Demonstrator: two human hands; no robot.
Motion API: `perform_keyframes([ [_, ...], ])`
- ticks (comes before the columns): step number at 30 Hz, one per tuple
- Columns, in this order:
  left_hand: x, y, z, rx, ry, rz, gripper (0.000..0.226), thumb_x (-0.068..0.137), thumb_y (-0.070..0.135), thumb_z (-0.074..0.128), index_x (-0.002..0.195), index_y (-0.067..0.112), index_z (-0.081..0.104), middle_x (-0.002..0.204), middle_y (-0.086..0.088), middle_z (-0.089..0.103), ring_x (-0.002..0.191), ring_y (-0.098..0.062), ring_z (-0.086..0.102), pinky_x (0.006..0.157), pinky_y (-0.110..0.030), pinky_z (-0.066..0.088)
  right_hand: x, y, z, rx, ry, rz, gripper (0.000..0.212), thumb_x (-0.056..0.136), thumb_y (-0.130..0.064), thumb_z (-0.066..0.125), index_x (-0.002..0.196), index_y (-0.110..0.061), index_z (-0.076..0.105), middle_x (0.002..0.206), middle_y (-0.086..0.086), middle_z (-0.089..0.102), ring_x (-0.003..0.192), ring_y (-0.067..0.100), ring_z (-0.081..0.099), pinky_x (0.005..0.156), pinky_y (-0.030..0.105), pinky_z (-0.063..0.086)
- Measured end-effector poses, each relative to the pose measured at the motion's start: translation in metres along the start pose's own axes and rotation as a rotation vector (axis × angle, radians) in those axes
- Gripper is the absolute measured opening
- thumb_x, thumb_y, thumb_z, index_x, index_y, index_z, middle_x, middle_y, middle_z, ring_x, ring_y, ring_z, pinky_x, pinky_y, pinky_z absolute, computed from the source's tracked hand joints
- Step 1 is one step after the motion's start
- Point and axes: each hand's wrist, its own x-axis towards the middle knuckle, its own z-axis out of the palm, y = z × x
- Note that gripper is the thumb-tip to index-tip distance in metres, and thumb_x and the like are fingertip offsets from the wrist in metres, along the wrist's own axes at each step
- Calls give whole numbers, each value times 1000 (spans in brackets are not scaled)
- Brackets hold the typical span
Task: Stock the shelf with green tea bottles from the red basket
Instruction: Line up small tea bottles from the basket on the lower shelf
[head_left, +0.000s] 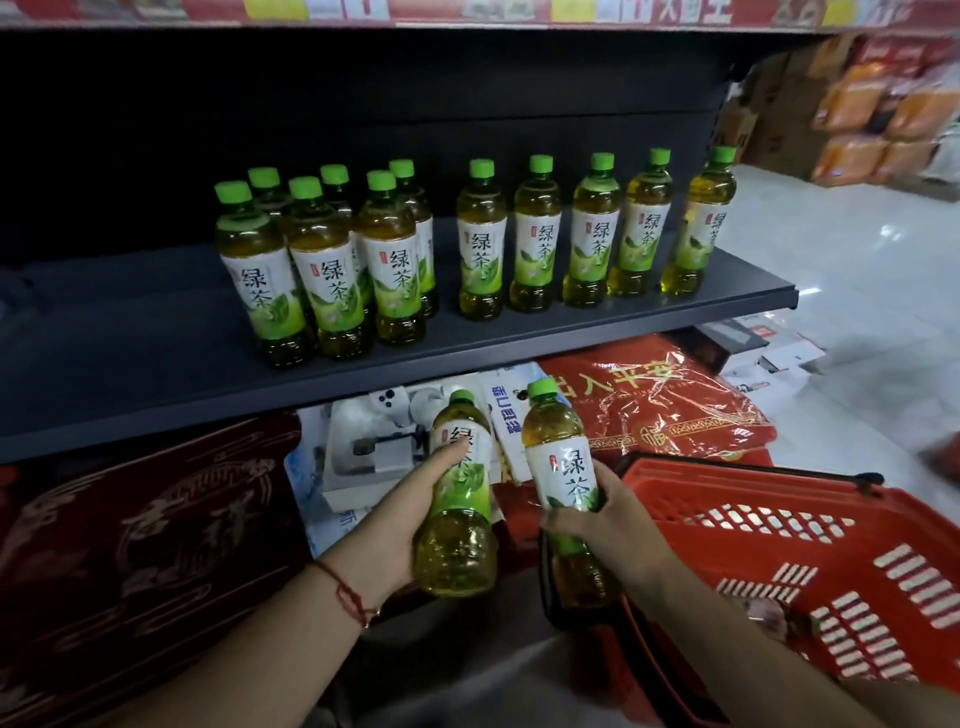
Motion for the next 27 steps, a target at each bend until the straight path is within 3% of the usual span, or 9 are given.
perform_keyframes([
  [4, -6, 0, -15, -10, -28, 24, 19, 81, 26, 76, 87, 8, 77, 74, -15, 70, 59, -26, 68, 56, -31, 57, -6, 4, 3, -141, -9, -33, 49, 70, -3, 84, 108, -27, 65, 94, 0, 76, 85, 19, 73, 79, 41, 61],
  [8, -11, 15, -29, 33, 45, 115, 63, 56, 25, 89, 111, 6, 67, 86, -17, 74, 70, -30, 71, 62, -38, 57, -11, -9, -1, -224, 39, -46, 51, 70, -4, 85, 111, -26, 65, 92, -2, 77, 82, 21, 74, 76, 41, 61],
  [14, -17, 47, -42, 161, 157, 410, 27, 78, 19, 82, 102, 17, 70, 77, -1, 77, 68, -16, 73, 64, -34, 58, 31, -75, 21, -276, 15, -115, 37, 75, -11, 81, 105, -23, 63, 91, -2, 75, 79, 15, 73, 66, 26, 56],
  [19, -18, 68, -58, 309, 240, 589, 27, 78, 26, 83, 100, 27, 68, 81, 15, 75, 70, 2, 70, 64, -20, 52, 101, -131, 61, -210, 109, -217, 45, 71, -9, 84, 111, -17, 64, 102, 2, 73, 92, 18, 70, 76, 32, 56],
  [23, -12, 78, -68, 365, 309, 656, 30, 76, 32, 84, 98, 33, 64, 85, 15, 73, 75, 1, 69, 68, -24, 52, 149, -160, 89, -257, 242, -264, 47, 70, -11, 87, 109, -14, 61, 109, 4, 71, 98, 21, 67, 90, 41, 56],
  [27, 3, 86, -80, 362, 355, 667, 39, 73, 35, 86, 103, 31, 60, 91, 11, 72, 85, -9, 69, 77, -34, 57, 181, -164, 108, -282, 302, -307, 49, 71, -8, 86, 113, -9, 61, 108, 6, 71, 99, 22, 68, 86, 41, 58],
])
